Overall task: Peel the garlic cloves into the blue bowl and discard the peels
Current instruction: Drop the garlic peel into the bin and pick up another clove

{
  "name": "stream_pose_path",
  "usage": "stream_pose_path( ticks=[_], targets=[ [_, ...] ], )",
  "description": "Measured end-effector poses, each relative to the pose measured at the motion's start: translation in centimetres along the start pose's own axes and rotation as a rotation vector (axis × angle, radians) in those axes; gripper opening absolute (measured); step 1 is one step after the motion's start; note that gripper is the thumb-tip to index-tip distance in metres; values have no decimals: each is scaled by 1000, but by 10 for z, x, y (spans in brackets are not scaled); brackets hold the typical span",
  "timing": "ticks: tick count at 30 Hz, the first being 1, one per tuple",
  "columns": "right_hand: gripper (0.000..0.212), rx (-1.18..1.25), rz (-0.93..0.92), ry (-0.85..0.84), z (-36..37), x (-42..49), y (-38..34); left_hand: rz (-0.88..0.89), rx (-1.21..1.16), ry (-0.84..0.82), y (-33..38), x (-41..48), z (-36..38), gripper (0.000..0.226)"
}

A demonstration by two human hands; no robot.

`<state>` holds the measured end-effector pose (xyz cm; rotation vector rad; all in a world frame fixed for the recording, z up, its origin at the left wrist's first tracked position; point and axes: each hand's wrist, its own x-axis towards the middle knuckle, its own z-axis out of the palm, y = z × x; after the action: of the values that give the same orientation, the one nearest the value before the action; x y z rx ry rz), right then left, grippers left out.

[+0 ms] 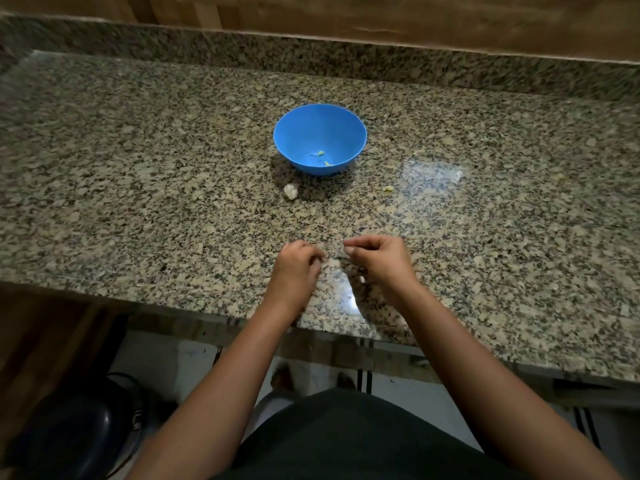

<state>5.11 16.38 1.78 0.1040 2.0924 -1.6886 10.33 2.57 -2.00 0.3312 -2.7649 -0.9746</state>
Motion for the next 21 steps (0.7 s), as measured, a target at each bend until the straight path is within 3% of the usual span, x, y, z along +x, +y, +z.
stream_pose_path(
  ticks=[6, 12, 21],
  targets=[
    [13, 44, 17, -138, 47, -10, -20, -506, -659, 166, -18, -9, -28, 13],
    [12, 23, 51, -351, 148, -33, -26, -680, -1117, 505, -77, -54, -105, 19],
    [11, -121, 39, -747, 371, -117, -7, -820, -1227, 886, -221, -197, -230, 17]
  ],
)
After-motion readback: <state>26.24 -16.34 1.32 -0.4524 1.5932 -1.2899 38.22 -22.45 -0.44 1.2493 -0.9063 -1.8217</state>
